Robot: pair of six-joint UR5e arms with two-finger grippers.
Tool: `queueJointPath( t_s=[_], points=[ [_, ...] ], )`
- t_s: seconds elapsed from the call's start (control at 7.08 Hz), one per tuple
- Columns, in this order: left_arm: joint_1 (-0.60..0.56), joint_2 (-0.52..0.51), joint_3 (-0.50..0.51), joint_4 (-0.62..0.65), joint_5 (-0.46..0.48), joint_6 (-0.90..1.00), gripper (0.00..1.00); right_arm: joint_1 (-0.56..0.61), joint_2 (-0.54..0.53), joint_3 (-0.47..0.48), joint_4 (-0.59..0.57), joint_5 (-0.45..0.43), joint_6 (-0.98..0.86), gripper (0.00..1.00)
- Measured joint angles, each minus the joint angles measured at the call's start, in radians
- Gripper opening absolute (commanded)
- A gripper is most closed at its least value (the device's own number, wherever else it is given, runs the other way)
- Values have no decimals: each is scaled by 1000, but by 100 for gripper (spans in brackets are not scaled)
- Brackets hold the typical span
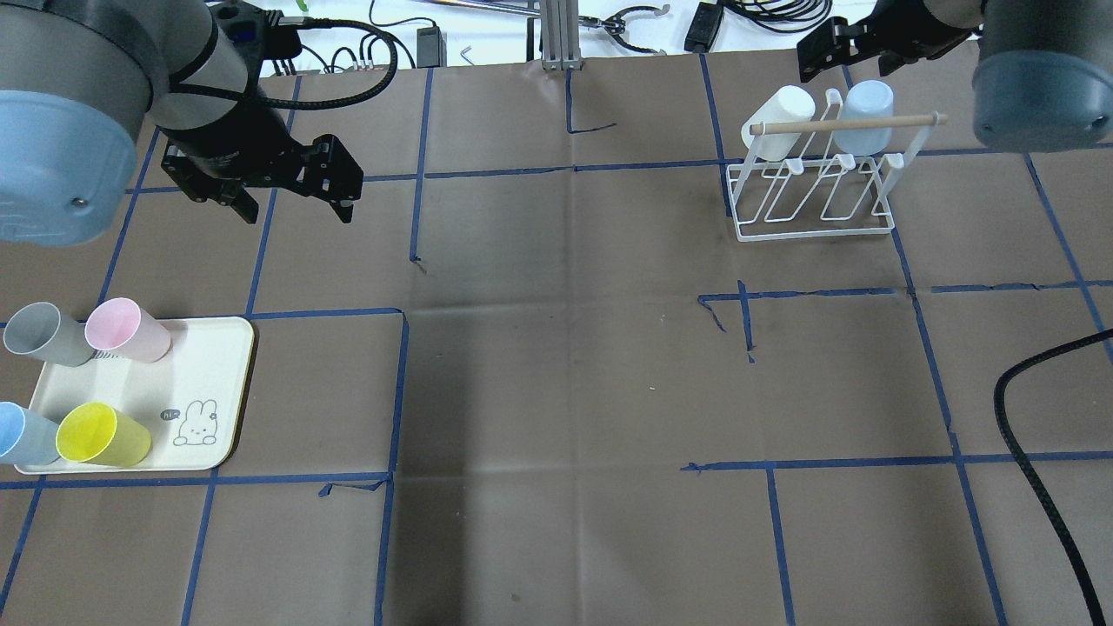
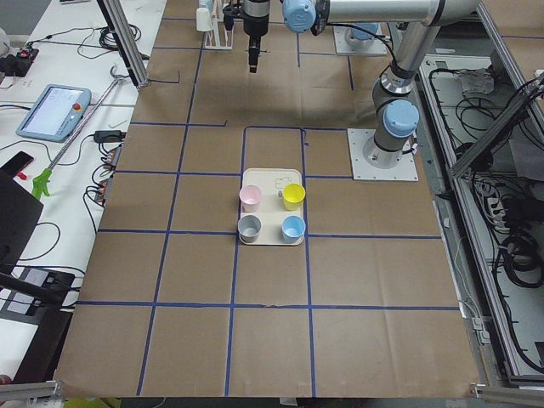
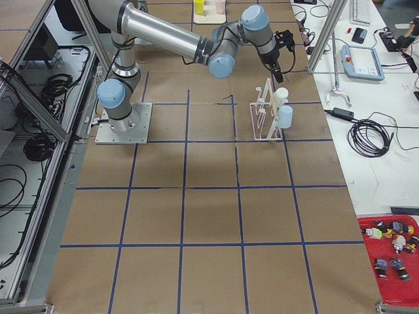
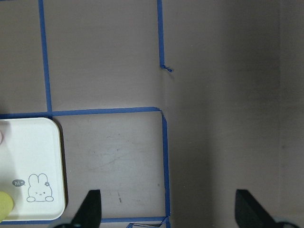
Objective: Transfer IKEA cup to right arm and place on rack
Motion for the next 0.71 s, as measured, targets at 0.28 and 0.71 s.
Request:
queueJointPath(
  t_s=[0.28, 0.71],
  points=[
    [1, 1, -1, 0, -1, -28, 100, 50, -108, 1, 227, -50, 67, 100],
    [2, 3, -2, -1, -2, -35, 100, 155, -162, 9, 306, -167, 129, 100]
  ],
)
